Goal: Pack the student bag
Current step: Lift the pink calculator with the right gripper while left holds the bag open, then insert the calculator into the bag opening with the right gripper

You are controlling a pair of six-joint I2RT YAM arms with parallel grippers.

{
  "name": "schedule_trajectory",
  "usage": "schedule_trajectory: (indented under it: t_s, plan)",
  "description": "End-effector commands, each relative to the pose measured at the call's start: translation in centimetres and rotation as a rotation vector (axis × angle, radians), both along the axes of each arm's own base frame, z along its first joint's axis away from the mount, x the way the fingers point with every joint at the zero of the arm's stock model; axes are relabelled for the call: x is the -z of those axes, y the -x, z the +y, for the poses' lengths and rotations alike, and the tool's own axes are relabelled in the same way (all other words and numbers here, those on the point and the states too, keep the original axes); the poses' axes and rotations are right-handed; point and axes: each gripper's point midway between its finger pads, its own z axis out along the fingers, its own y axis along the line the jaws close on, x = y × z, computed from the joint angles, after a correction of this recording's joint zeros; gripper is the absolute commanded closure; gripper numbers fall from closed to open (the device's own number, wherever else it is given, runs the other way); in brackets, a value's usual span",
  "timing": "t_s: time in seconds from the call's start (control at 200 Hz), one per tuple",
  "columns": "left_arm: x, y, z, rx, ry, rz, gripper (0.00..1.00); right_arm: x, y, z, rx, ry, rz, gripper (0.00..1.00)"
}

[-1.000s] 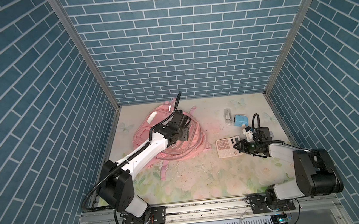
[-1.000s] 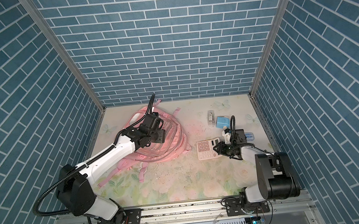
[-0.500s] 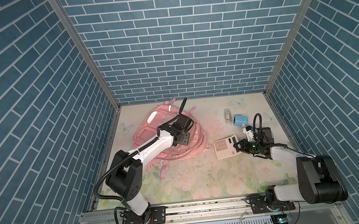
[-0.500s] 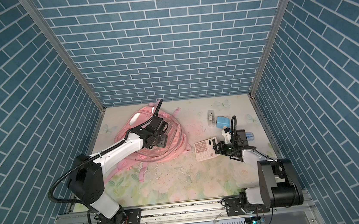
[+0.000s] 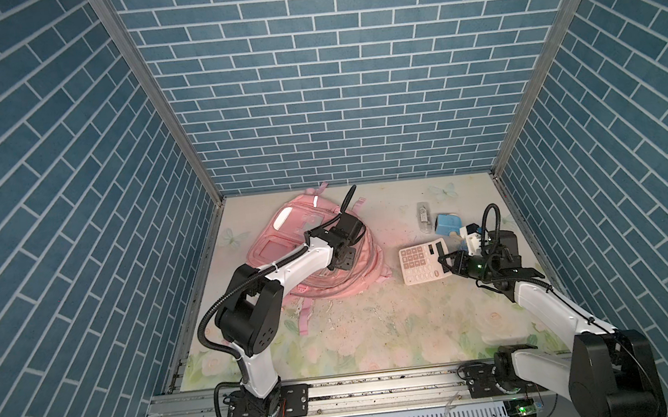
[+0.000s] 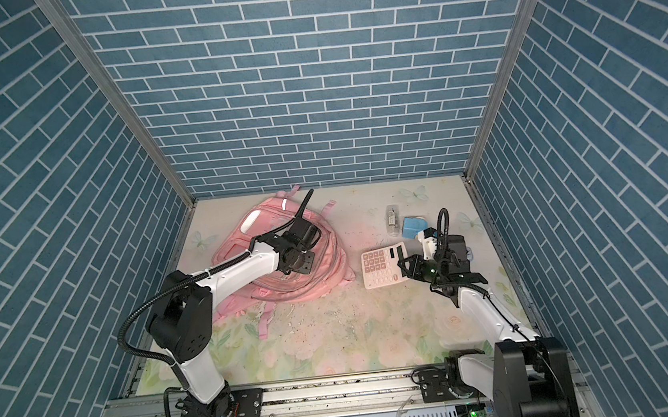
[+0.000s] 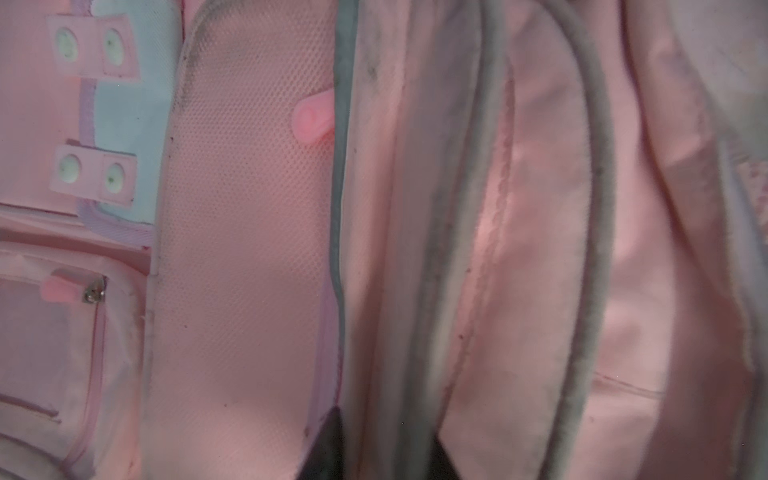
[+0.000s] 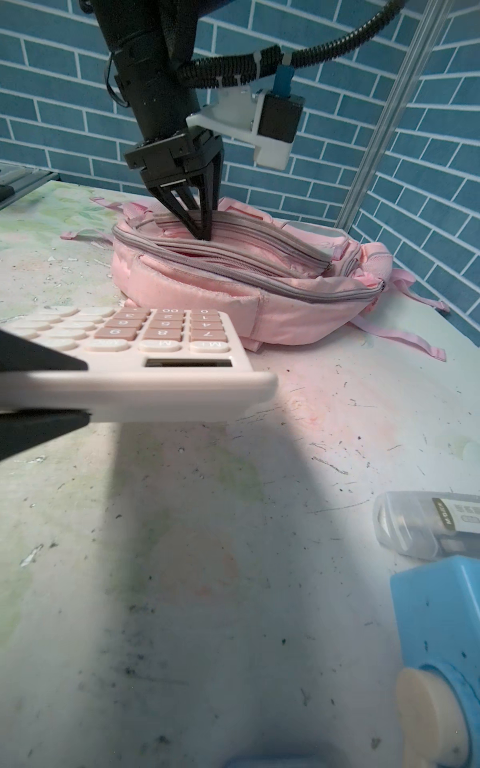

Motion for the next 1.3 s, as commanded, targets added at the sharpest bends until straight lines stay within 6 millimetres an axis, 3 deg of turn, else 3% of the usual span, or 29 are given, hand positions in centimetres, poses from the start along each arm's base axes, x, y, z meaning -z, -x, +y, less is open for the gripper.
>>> schedule_trajectory:
  t_s: [0.0, 0.115, 0.325, 0.51, 0.71, 0.86, 1.005, 1.17, 1.295]
  plan:
    - [-3.3, -1.4, -0.5, -0.007, 0.059, -0.073, 1.0, -2.8, -0.6, 0.2, 0.043, -0.06, -0.033, 1.0]
    - [-6.5, -1.4, -2.3, 0.012, 0.171, -0.088, 1.0, -4.5, -1.0, 0.5, 0.065, -0.107, -0.06, 1.0]
    - [-15.0, -2.1, -4.8, 0.049, 0.351, -0.178, 1.0, -7.7, -2.1, 2.4, 0.079, -0.147, -0.1, 1.0]
    - [-19.9, -1.9, -6.8, 0.08, 0.528, -0.227, 1.0, -8.3, -4.1, 5.2, 0.106, -0.187, -0.114, 1.0]
    - [-22.6, -1.6, -6.9, 0.067, 0.674, -0.269, 1.0, -7.5, -7.3, 8.8, 0.138, -0.213, -0.111, 1.0]
    - [-23.6, -1.8, -7.0, 0.035, 0.798, -0.298, 1.0, -5.4, -8.4, 13.7, 0.115, -0.202, -0.062, 1.0]
    - [-23.7, -1.9, -6.9, 0.01, 0.861, -0.315, 1.0, -3.1, -8.8, 18.1, 0.133, -0.293, 0.006, 1.0]
    - [-23.8, -2.1, -6.7, 0.003, 0.872, -0.321, 1.0, -0.1, -8.5, 22.3, 0.162, -0.284, 0.094, 1.0]
    - [-23.7, -2.3, -6.2, -0.004, 0.871, -0.325, 1.0, 0.7, -8.2, 24.9, 0.145, -0.313, 0.114, 0.96]
